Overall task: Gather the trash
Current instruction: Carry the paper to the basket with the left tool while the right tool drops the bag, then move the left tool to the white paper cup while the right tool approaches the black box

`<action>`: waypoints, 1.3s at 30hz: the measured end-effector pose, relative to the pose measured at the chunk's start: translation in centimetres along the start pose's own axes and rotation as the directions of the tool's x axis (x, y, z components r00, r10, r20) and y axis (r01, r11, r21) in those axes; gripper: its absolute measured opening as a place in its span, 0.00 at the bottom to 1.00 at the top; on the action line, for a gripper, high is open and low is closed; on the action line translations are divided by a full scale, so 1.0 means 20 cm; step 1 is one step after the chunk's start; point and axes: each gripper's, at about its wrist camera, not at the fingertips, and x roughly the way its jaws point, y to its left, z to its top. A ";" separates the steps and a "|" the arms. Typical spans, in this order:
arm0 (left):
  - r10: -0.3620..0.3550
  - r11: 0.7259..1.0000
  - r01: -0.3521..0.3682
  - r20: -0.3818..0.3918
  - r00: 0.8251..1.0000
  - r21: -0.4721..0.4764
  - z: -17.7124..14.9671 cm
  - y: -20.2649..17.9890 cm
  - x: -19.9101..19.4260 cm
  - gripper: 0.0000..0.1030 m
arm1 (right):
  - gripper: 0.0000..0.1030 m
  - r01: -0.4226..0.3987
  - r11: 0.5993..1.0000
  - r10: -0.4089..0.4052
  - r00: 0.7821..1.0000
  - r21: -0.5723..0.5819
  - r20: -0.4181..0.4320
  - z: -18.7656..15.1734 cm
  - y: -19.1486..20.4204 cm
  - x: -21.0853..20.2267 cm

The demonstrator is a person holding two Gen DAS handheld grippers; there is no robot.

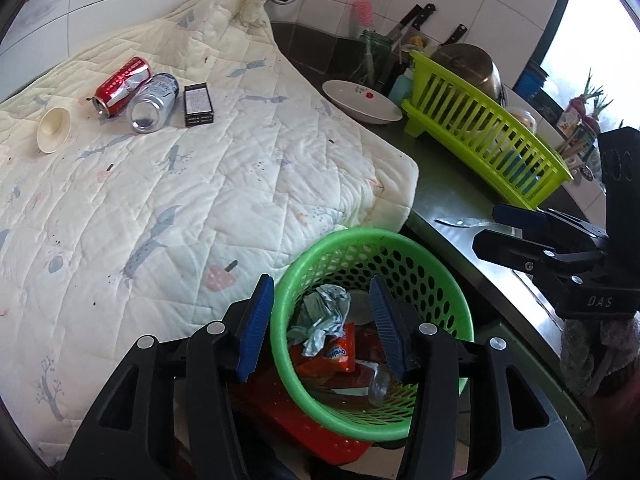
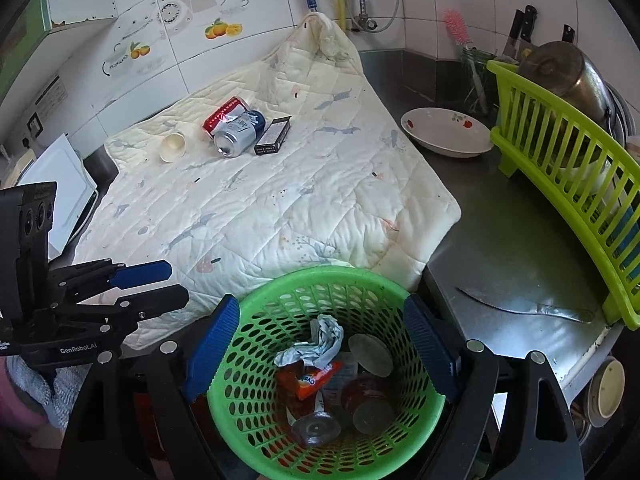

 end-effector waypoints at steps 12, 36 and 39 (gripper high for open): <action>0.080 0.990 -0.076 0.029 0.996 -0.121 0.05 0.35 -0.07 0.49 | 0.78 -0.047 0.998 0.047 0.999 -0.044 -0.007 0.24 0.19 0.19; 0.142 0.958 -0.132 0.019 0.990 -0.256 0.21 0.96 -0.05 0.49 | 0.75 -0.089 0.993 0.082 0.993 -0.074 -0.090 0.88 0.52 0.84; 0.149 0.954 -0.139 0.017 0.989 -0.265 0.23 1.03 -0.04 0.49 | 0.72 -0.063 0.996 0.056 0.993 -0.065 -0.106 0.97 0.52 0.97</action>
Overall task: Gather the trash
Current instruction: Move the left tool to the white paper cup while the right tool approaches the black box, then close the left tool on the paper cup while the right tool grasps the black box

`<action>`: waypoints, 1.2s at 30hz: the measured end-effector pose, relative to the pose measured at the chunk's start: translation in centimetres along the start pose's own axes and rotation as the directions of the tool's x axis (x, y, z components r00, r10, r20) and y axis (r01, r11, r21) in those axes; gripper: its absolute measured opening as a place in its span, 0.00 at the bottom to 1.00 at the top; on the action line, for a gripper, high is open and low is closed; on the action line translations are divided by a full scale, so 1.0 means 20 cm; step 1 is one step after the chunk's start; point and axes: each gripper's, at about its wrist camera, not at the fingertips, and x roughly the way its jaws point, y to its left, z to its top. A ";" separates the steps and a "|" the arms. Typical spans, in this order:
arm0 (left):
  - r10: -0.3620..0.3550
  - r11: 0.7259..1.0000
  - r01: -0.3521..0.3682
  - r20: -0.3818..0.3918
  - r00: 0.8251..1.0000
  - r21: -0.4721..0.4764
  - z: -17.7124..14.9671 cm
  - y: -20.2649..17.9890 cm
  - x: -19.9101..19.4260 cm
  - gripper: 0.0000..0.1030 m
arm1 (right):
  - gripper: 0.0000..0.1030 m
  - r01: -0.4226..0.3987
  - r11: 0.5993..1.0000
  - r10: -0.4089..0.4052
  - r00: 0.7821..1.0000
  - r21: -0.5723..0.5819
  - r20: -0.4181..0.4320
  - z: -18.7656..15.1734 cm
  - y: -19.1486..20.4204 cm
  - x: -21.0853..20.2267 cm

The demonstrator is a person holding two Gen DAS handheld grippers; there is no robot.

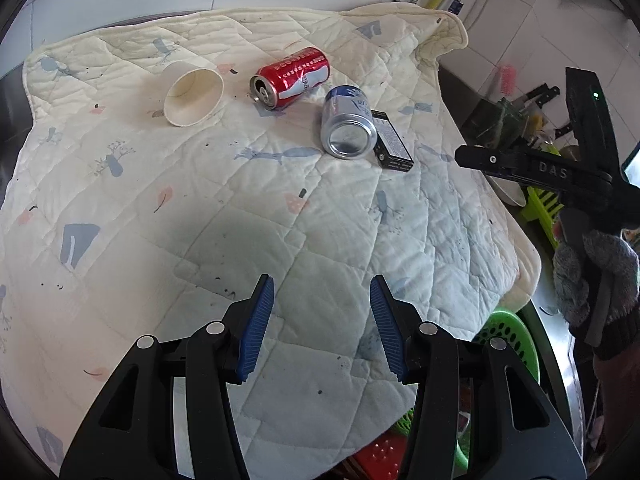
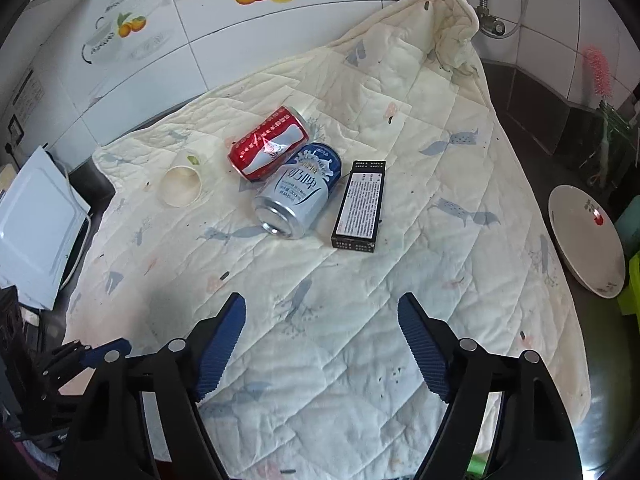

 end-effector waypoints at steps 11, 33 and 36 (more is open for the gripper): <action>0.039 0.998 -0.039 -0.007 0.999 -0.047 0.11 0.21 0.04 0.49 | 0.61 0.077 0.997 -0.075 0.993 0.022 -0.090 0.27 -0.07 0.42; 0.158 0.969 -0.146 0.045 0.986 -0.200 0.76 0.54 0.10 0.59 | 0.45 0.136 0.990 -0.130 0.973 0.021 -0.191 0.45 -0.13 0.87; 0.168 0.960 -0.154 0.042 0.985 -0.233 0.86 0.58 0.16 0.62 | 0.44 0.130 0.991 -0.123 0.974 0.026 -0.191 0.46 -0.15 0.87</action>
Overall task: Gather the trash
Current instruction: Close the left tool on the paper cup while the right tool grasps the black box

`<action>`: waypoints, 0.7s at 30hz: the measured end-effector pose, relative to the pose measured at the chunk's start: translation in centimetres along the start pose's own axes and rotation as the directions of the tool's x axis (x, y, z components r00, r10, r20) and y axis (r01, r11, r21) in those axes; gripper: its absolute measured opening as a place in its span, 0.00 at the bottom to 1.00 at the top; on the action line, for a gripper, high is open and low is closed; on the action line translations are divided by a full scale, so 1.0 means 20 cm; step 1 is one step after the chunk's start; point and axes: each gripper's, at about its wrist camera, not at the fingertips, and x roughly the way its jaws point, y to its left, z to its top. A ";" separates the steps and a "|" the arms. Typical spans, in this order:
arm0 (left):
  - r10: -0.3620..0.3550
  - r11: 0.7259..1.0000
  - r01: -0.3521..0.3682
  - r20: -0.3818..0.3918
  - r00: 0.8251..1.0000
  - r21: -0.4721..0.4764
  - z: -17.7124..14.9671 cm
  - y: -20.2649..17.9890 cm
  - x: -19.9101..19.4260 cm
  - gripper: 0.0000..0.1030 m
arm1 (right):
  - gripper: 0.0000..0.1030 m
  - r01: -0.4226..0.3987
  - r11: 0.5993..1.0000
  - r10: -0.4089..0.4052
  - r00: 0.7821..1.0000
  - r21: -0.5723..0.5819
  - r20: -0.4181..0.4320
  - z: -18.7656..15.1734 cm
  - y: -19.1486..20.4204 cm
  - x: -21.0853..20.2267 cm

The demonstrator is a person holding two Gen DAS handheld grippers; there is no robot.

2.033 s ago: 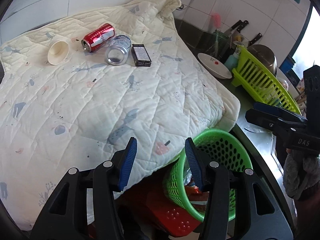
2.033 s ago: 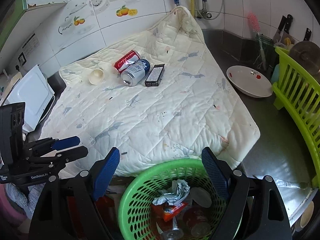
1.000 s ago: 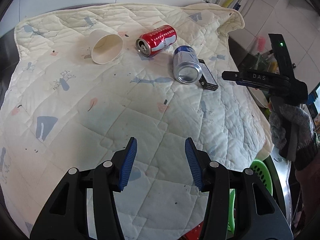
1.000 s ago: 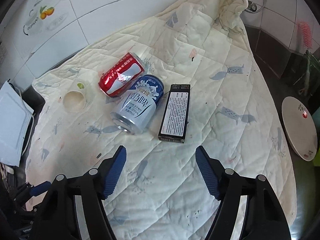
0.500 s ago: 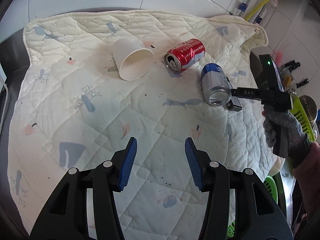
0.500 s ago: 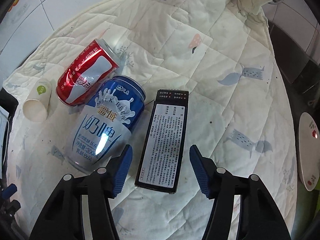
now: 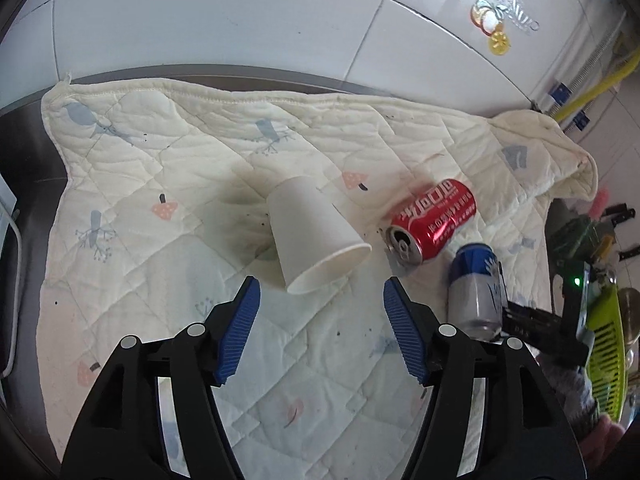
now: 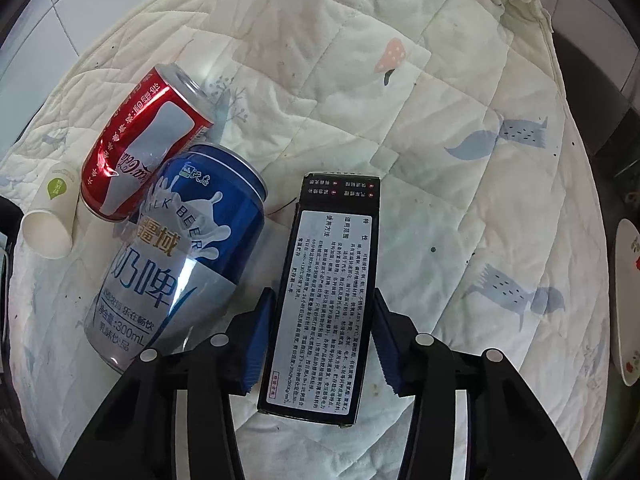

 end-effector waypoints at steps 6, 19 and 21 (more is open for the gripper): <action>0.014 0.997 -0.017 -0.038 0.999 -0.076 0.16 0.03 0.15 0.68 | 0.43 -0.005 1.000 0.005 1.000 0.003 0.008 -0.05 -0.04 -0.03; 0.013 0.983 -0.040 -0.151 0.989 -0.180 0.24 0.09 0.43 0.71 | 0.43 -0.019 0.999 0.020 0.999 -0.031 0.048 -0.22 -0.03 -0.26; 0.008 0.980 -0.039 -0.159 0.987 -0.194 0.23 0.10 0.46 0.71 | 0.43 -0.022 0.999 0.024 0.998 -0.042 0.055 -0.26 -0.02 -0.30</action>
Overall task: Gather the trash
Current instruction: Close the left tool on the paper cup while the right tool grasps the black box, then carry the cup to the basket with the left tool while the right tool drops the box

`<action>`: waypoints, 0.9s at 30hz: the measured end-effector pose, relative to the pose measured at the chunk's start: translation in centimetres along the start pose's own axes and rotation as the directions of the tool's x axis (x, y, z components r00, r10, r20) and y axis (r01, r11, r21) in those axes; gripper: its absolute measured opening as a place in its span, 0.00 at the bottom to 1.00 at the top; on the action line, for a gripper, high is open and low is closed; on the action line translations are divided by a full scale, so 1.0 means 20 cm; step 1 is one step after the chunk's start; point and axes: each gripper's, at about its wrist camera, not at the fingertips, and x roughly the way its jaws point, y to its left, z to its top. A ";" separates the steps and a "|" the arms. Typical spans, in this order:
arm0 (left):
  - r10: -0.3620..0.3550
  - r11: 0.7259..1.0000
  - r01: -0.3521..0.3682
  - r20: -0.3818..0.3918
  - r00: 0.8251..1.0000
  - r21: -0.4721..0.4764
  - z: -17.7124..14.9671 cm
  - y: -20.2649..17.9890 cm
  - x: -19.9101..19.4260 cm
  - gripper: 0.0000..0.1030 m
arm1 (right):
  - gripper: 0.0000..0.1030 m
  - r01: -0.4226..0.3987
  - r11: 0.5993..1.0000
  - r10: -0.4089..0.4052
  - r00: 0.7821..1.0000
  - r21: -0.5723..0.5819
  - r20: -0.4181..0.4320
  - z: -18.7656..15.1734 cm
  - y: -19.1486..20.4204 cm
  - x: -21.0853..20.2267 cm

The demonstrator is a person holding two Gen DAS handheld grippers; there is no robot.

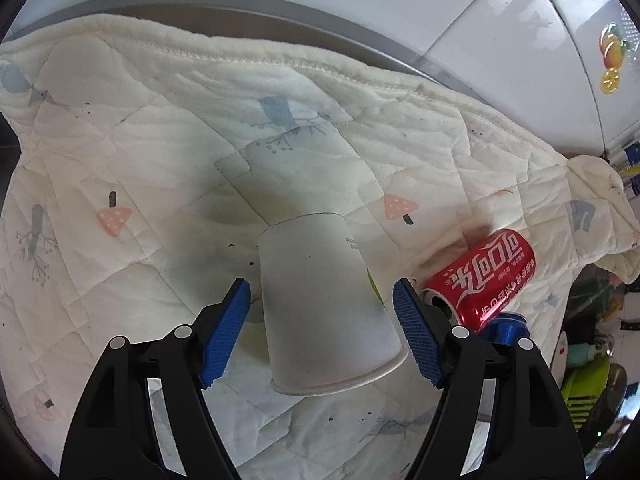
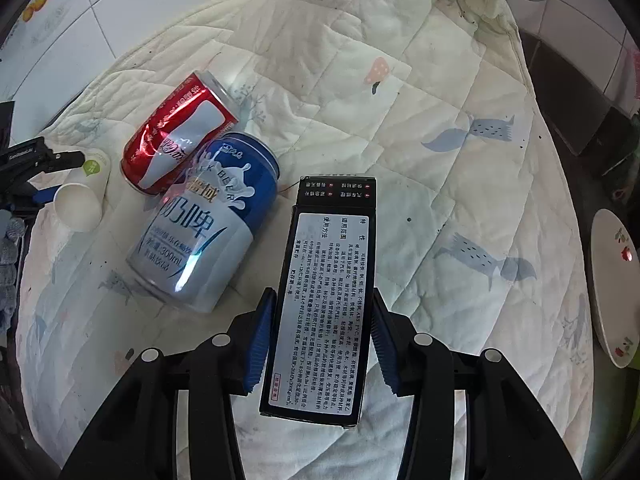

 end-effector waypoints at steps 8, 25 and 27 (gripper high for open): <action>-0.038 0.999 0.037 -0.009 0.999 -0.038 -0.04 0.02 0.05 0.65 | 0.43 -0.025 0.999 0.026 0.999 -0.044 0.023 -0.12 0.03 -0.15; -0.111 0.992 0.105 0.077 0.991 0.072 -0.38 -0.05 -0.34 0.62 | 0.43 -0.070 0.989 0.080 0.994 -0.128 0.073 -0.46 0.18 -0.45; -0.108 0.991 0.099 0.092 0.990 0.095 -0.44 -0.07 -0.41 0.62 | 0.43 -0.072 0.988 0.083 0.993 -0.139 0.081 -0.52 0.19 -0.50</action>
